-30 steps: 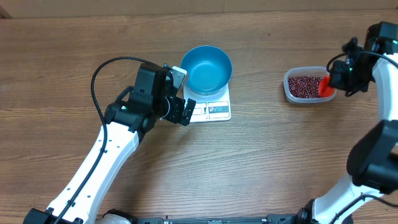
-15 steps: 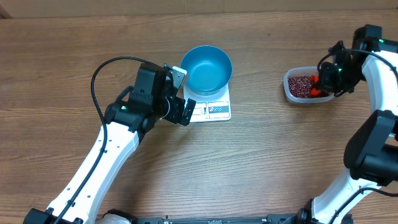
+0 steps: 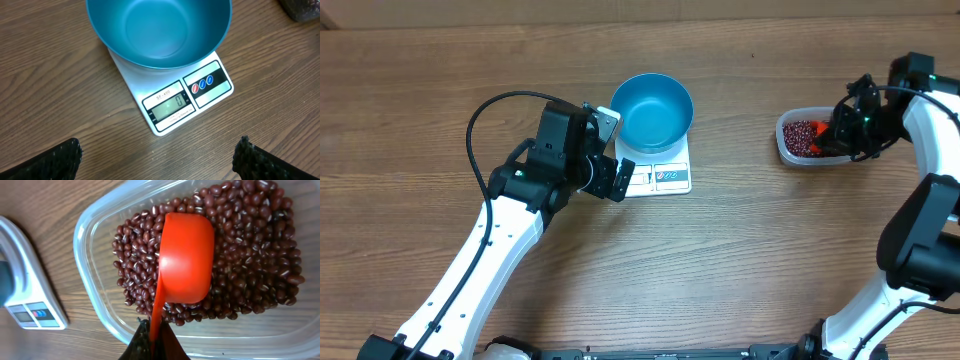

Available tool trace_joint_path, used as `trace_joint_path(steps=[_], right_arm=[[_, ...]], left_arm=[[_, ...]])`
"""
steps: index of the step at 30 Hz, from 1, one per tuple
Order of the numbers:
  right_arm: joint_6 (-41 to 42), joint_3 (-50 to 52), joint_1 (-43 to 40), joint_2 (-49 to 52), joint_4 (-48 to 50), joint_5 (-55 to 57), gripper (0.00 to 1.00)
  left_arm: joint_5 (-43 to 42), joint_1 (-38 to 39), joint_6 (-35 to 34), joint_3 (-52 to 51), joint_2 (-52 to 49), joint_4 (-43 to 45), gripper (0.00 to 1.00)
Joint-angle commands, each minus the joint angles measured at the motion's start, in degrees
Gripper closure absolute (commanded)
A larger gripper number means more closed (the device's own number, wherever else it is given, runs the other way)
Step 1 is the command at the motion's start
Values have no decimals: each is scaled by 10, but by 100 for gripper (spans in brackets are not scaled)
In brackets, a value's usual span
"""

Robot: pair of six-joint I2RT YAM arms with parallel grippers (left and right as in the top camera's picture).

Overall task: Scoop item into bowl and weigh 150g on scale
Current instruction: 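Dip the scoop in the right gripper into the red beans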

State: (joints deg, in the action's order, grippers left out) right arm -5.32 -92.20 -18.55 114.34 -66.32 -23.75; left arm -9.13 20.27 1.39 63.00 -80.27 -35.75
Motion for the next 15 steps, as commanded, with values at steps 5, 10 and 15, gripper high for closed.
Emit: trace_joint_path(steps=[5,10,15], right_arm=[[10,12,-29,9,-4,-103,96],[10,20,-48,9,-5,-146,96],[10,56,-66,10,13,-168,96]], left_arm=[[6,4,-3,-1,1,0,0],[6,4,-3,-1,1,0,0],[6,4,-3,-1,1,0,1]])
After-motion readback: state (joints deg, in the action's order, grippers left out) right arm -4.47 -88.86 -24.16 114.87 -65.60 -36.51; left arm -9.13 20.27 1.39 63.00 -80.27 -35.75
